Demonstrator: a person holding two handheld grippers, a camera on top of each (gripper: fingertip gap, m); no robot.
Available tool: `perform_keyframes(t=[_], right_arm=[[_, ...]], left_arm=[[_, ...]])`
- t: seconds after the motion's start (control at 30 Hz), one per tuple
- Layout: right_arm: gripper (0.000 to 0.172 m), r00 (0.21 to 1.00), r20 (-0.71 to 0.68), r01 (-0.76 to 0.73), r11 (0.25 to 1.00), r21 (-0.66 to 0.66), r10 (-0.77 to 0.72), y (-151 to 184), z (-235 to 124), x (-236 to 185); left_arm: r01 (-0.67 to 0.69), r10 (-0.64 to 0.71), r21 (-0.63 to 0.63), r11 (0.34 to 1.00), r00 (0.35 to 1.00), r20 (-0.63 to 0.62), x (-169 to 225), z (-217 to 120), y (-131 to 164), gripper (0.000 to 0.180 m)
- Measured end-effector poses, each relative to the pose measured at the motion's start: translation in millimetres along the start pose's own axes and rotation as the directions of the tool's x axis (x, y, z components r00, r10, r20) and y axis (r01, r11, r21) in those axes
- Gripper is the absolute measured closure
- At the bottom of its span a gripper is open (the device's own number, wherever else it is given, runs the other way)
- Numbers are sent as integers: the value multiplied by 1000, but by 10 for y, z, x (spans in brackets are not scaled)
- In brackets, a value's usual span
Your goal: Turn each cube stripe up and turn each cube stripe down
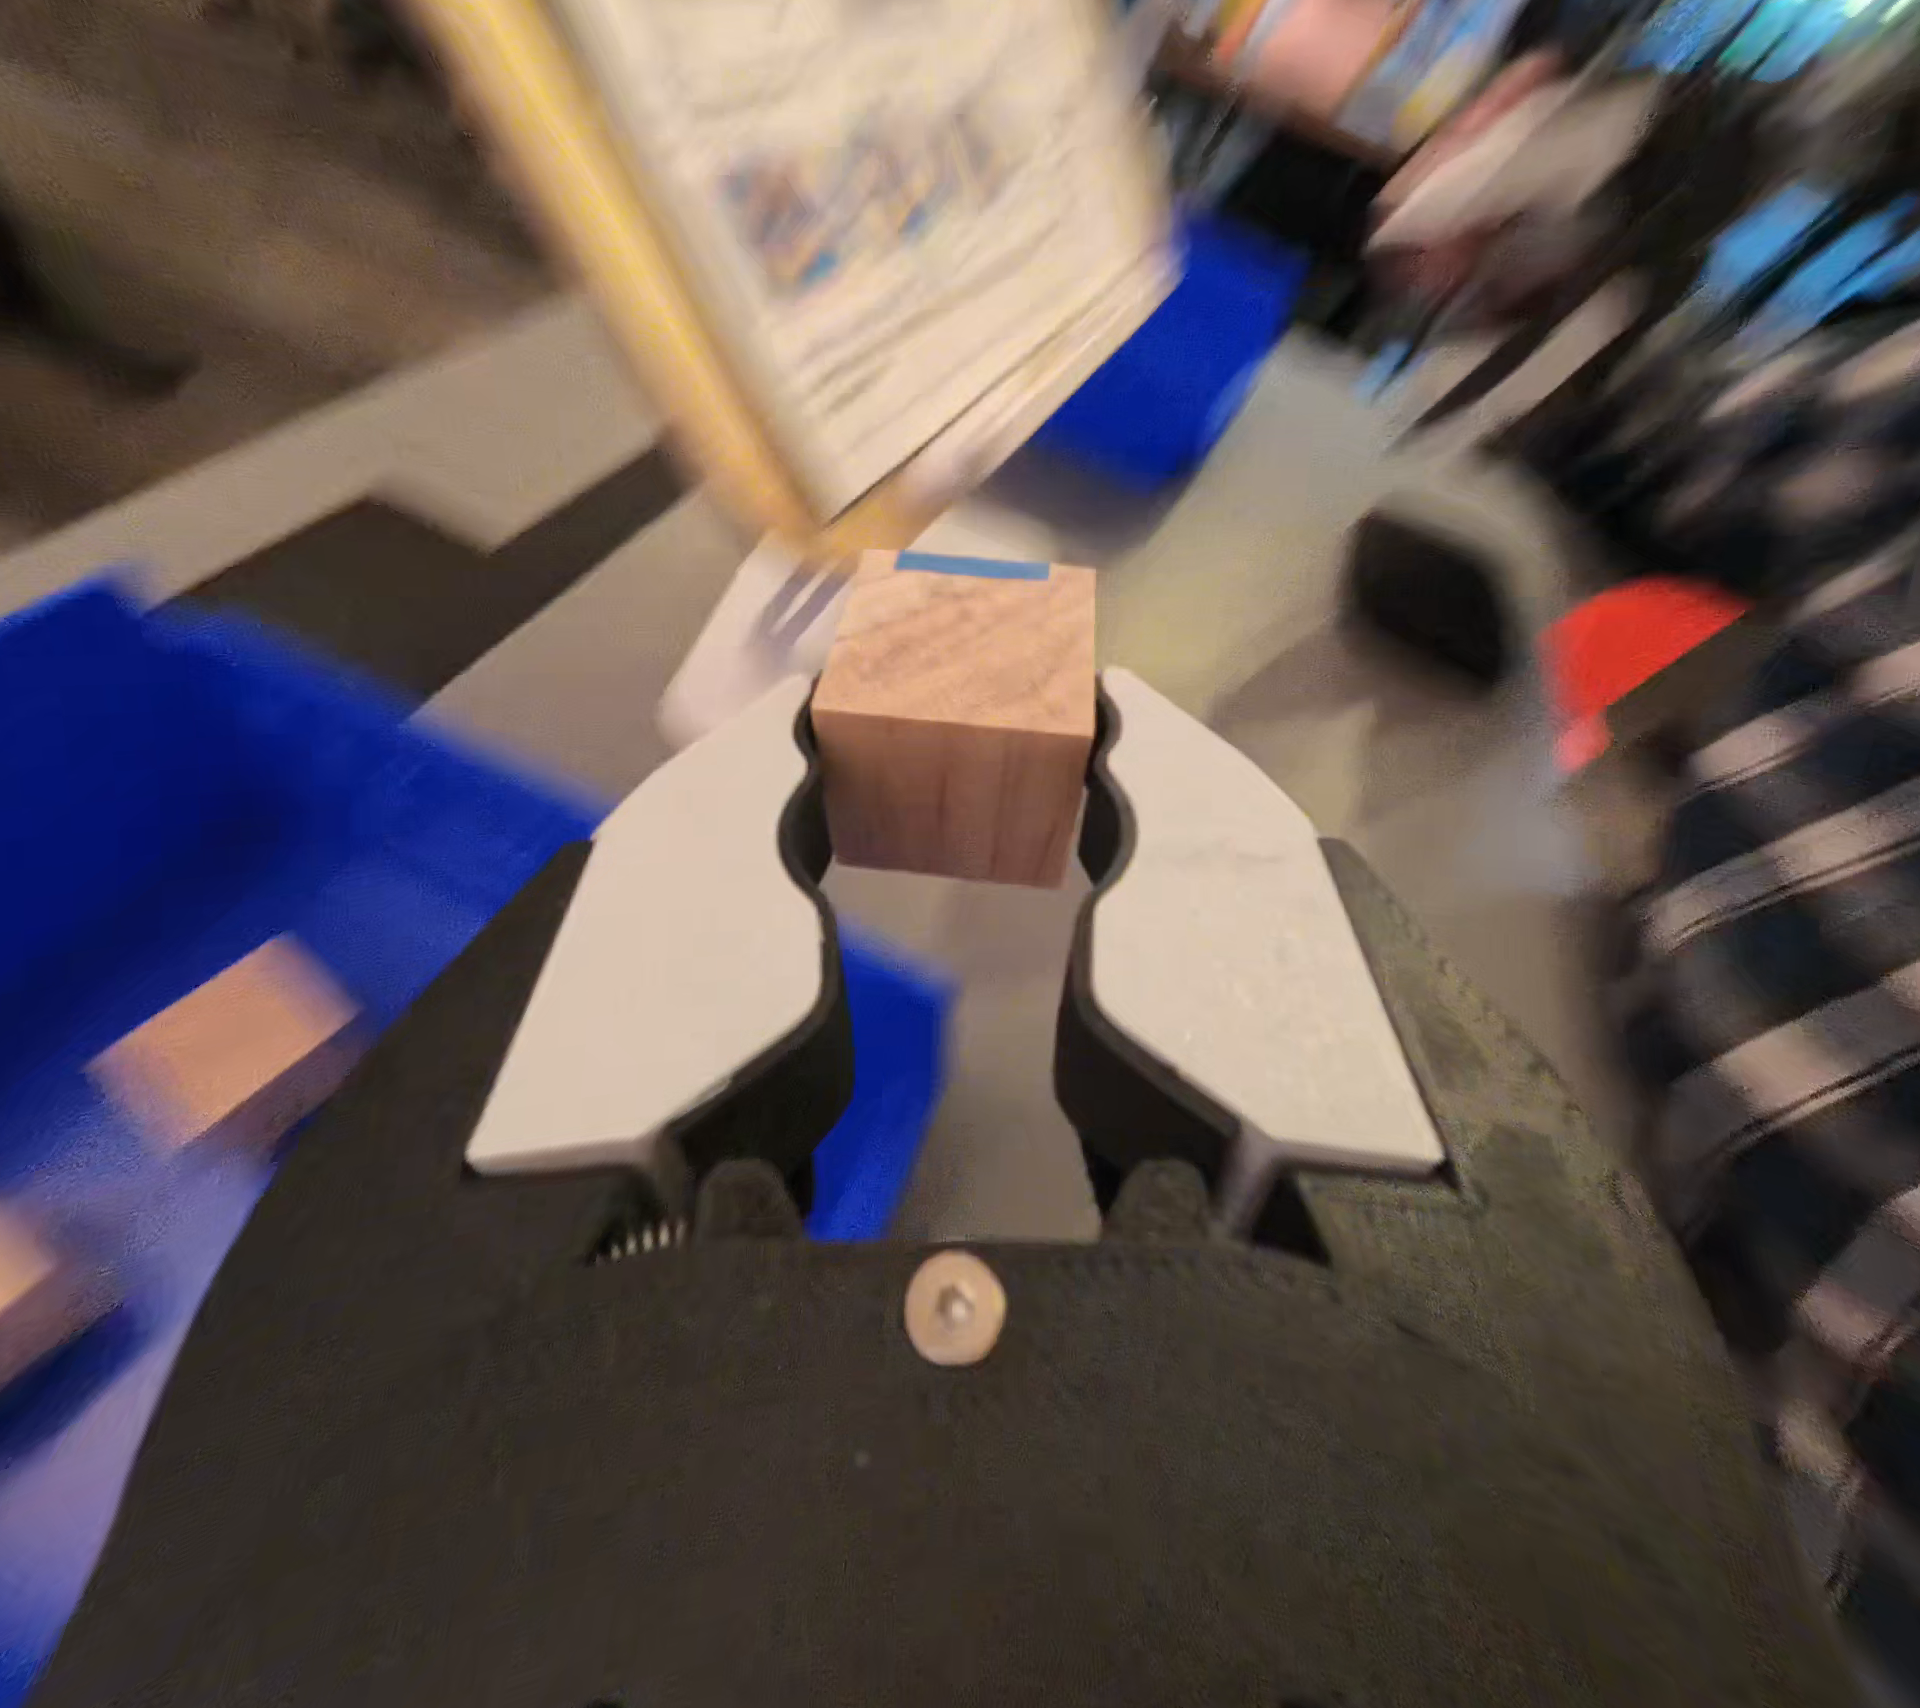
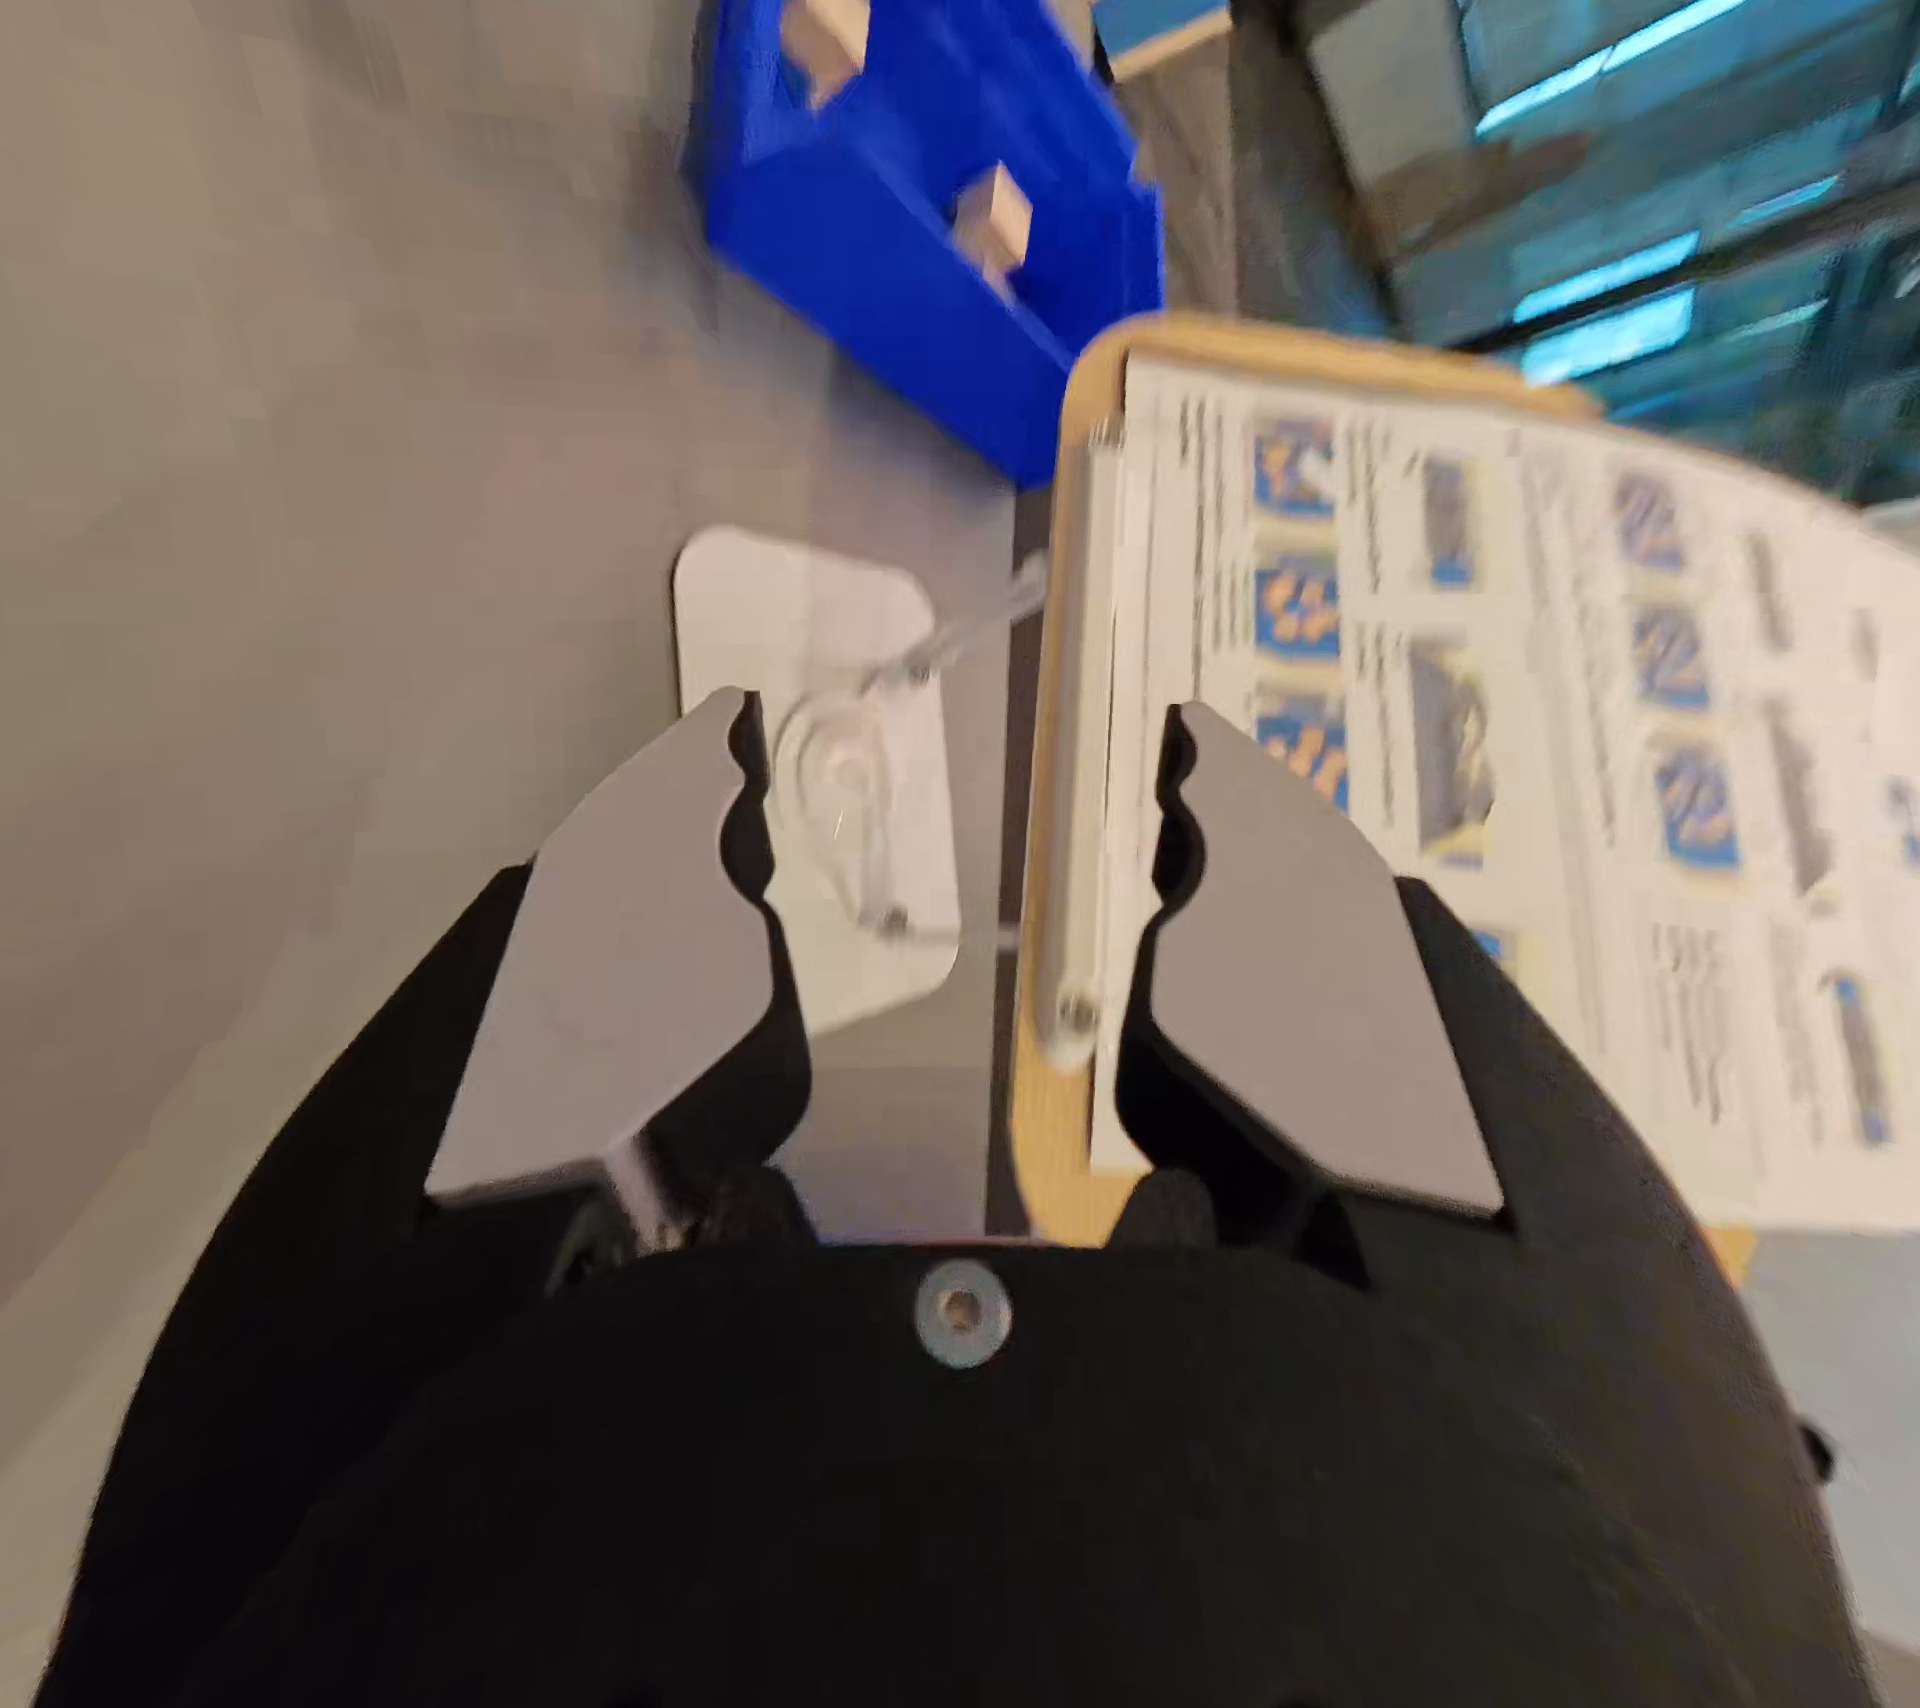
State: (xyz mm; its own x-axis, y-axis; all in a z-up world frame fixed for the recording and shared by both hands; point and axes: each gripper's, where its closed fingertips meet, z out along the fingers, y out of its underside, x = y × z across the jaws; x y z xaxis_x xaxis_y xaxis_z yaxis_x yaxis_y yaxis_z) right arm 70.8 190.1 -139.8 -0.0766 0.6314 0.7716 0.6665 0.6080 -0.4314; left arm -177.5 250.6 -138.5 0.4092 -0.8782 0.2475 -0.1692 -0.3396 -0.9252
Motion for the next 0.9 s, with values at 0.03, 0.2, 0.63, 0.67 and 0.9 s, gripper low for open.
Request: perform_keyframes(t=[0.03, 0.2, 0.63, 0.67, 0.9], right_arm=[[95, 999, -19, 27, 999, 38, -26, -170, 65, -15], [89, 988, -79, 145, 970, 195, -132, -902, 264, -90], [127, 964, 61, 235, 934, 270, -260, -1229, 151, -517], [127, 969, 73, 211, 941, 264, -237, -1179, 73, -494], [127, 988, 96, -97, 971, -218, 120, 624, -603, 310]], left_arm=[[23, -12, 125, 992, 996, -89, 307, 25, -139, 135], [126, -18, 289, 949, 937, -348, 1281, 360, -74, 135], [278, -75, 208, 938, 746, -662, 2260, 1122, 87, 135], [265, -67, 215, 940, 761, -646, 2262, 1140, 73, 132], [161, -11, 272, 949, 877, -480, 1965, 909, 137, 149]])
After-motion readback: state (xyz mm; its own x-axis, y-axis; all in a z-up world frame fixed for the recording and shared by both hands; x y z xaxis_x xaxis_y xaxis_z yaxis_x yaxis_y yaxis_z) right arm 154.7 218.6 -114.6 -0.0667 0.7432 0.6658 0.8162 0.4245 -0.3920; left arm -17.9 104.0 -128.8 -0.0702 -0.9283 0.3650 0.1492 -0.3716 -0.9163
